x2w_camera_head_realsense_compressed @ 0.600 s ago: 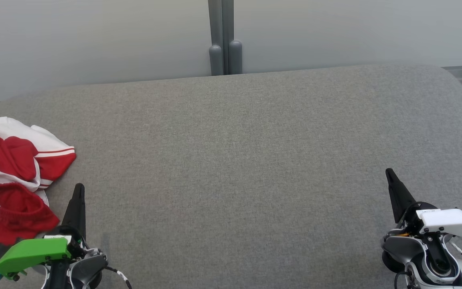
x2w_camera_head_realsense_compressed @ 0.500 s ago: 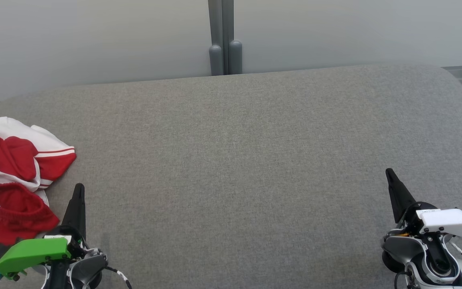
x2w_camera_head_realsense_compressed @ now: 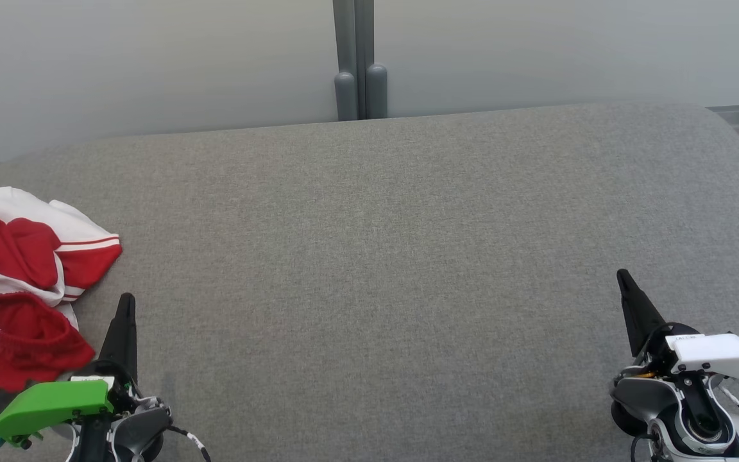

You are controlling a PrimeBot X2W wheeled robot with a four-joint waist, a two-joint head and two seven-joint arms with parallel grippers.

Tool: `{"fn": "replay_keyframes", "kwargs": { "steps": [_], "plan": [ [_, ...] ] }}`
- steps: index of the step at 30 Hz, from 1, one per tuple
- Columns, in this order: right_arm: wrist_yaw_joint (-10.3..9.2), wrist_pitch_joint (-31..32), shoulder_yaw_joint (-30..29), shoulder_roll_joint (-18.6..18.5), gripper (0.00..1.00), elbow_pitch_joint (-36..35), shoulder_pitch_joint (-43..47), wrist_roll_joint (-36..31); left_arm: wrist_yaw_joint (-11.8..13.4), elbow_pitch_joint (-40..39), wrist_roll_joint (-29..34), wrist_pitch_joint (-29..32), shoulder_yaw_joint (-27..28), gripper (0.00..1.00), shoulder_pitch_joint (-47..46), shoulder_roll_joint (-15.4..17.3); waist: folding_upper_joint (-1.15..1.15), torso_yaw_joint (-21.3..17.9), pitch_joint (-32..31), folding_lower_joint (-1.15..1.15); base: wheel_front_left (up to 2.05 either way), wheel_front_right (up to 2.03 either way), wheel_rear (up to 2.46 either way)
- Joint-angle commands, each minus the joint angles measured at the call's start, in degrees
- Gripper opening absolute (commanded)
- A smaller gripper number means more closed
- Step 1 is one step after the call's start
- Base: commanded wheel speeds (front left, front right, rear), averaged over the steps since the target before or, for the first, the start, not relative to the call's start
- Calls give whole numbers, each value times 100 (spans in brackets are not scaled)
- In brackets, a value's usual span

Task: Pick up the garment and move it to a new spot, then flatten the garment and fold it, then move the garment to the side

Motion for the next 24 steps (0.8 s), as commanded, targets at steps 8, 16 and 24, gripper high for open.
{"fn": "replay_keyframes", "kwargs": {
  "steps": [8, 16, 24],
  "plan": [
    [2, 12, -8, -26, 0, -17, 72, 27, -25, -22, -1, 20, 11, 0, -79, 40, 0, 0, 0, 0, 0, 0, 0],
    [2, 12, -8, -26, 0, -17, 72, 27, -25, -21, -1, 20, 11, 0, -79, 40, 0, 0, 0, 0, 0, 0, 0],
    [2, 12, -8, -26, 0, -17, 72, 27, -25, -21, -1, 21, 11, 0, -79, 40, 0, 0, 0, 0, 0, 0, 0]
  ]
}}
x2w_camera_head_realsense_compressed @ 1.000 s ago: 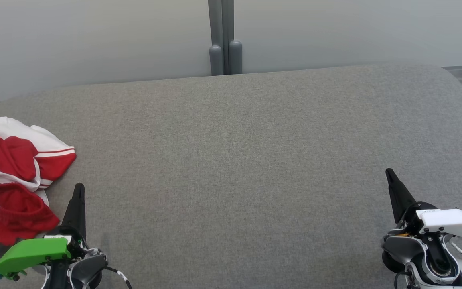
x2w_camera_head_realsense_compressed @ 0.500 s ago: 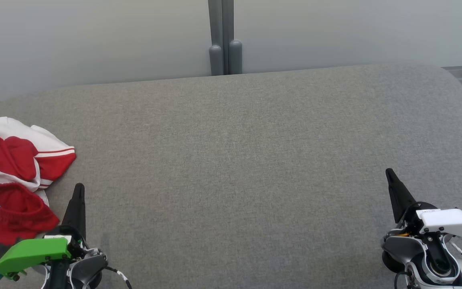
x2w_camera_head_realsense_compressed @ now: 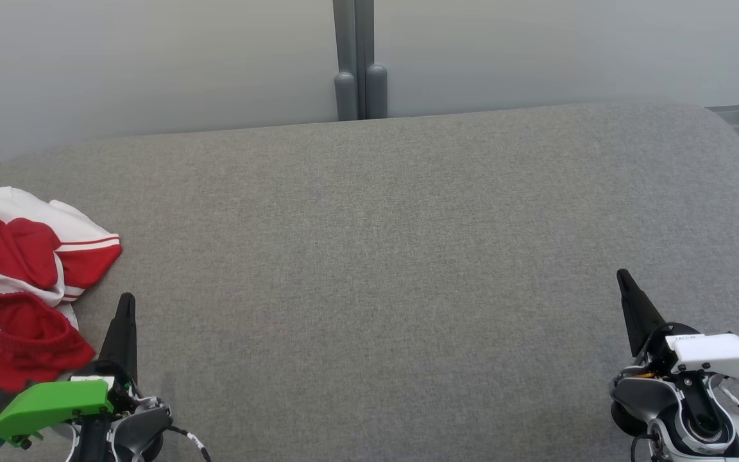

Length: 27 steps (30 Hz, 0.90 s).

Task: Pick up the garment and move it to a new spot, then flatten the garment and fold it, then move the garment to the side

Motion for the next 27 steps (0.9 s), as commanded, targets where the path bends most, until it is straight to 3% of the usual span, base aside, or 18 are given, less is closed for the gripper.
{"fn": "replay_keyframes", "kwargs": {
  "steps": [1, 3, 4, 14, 27],
  "plan": [
    [2, 12, -8, -26, 0, -17, 72, 27, -25, -20, -1, 19, 11, 0, -78, 40, 0, 0, 0, 0, 0, 0, 0],
    [2, 12, -8, -26, 0, -17, 72, 27, -25, -20, -1, 20, 11, 0, -78, 40, 0, 0, 0, 0, 0, 0, 0],
    [0, -2, 2, 2, 100, 20, 3, -3, 1, 14, 0, -4, -1, 100, 9, -3, 0, 0, 0, 0, 0, 0, 0],
    [-1, -149, 147, -5, 100, 135, 100, -147, 7, 213, 196, -186, -114, 100, 104, -20, 0, 1, 10, 0, 0, 0, 0],
    [0, -520, 355, -128, 100, 173, -28, -1259, 3, 251, 1476, -538, -188, 100, 10, -10, 0, 1, 45, 0, 0, 0, 0]
  ]
}}
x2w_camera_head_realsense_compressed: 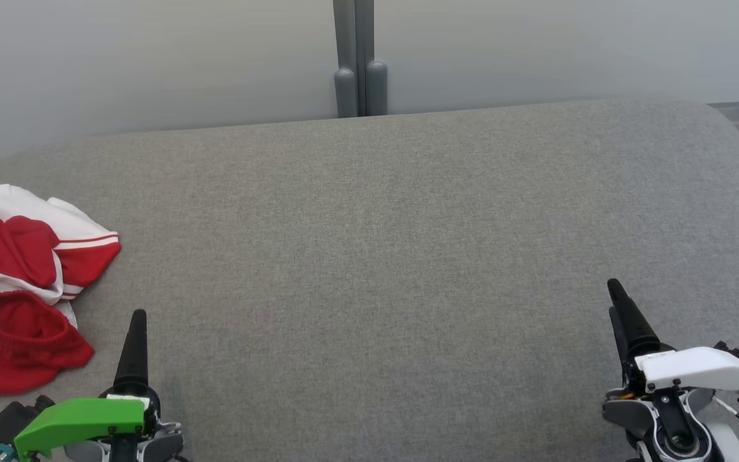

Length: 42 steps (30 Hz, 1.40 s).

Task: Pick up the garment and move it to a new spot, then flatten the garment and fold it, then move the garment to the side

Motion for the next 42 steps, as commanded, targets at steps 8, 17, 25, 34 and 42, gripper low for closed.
{"fn": "replay_keyframes", "kwargs": {
  "steps": [8, 17, 25, 34, 42],
  "plan": [
    [2, -274, 128, -55, 100, -77, -246, -1291, -14, -51, 1402, -269, -100, 100, -225, 43, 0, 2, 19, 0, 0, 0, 0],
    [2, -471, 303, -70, 100, 69, -309, -2418, 48, 68, 2599, -463, -213, 100, -237, 65, 0, -1, 31, 0, 0, 0, 0],
    [3, -607, 394, -80, 100, 133, -321, -3098, 162, 189, 3300, -604, -304, 100, -241, 75, 0, 1, 29, 0, 0, 0, 0],
    [3, -777, 496, -93, 100, 157, -372, -3798, 282, 312, 4031, -769, -441, 100, -289, 109, 0, 5, 51, 0, 0, 0, 0],
    [3, -909, 523, -96, 100, 160, -425, -4380, 344, 350, 4584, -908, -555, 100, -316, 128, 0, 14, 75, 0, 0, 0, 0]
  ]
}}
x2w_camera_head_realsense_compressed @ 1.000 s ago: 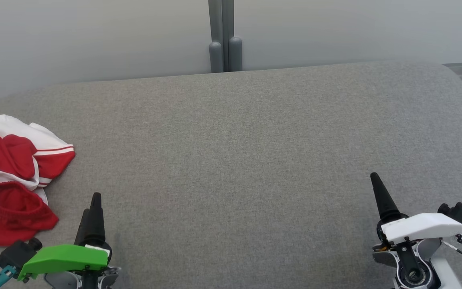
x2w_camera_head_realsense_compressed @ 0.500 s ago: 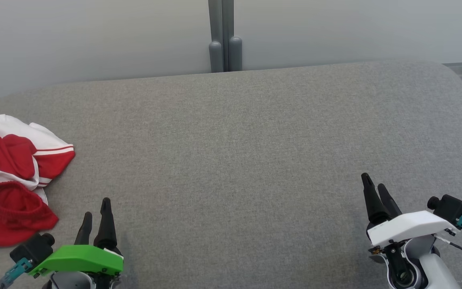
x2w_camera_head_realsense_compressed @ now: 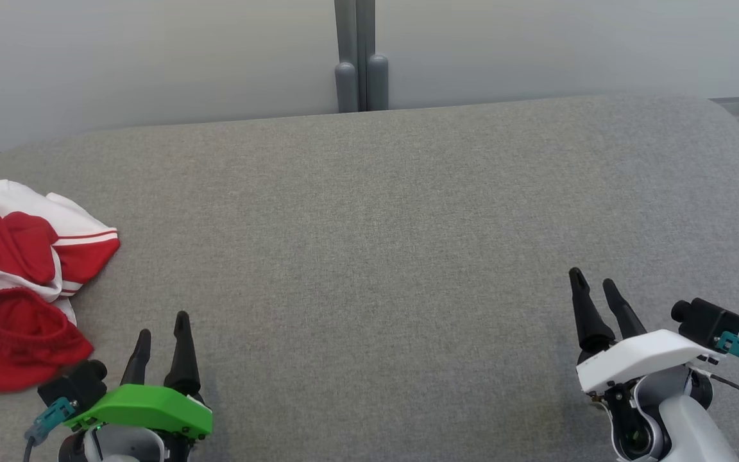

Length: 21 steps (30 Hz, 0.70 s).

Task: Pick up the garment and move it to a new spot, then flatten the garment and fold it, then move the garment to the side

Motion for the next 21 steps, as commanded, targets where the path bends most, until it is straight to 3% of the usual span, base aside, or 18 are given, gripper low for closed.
{"fn": "replay_keyframes", "kwargs": {
  "steps": [1, 21],
  "plan": [
    [2, -56, 9, -33, 100, -51, -123, -171, 31, -38, 183, -60, -18, 100, -145, 67, 0, 1, 2, 0, 0, 0, 0],
    [2, -354, -17, 8, 100, 12, -180, -1469, 131, 58, 1353, -356, -171, 100, -198, 93, 0, 4, 25, 0, 0, 0, 0]
  ]
}}
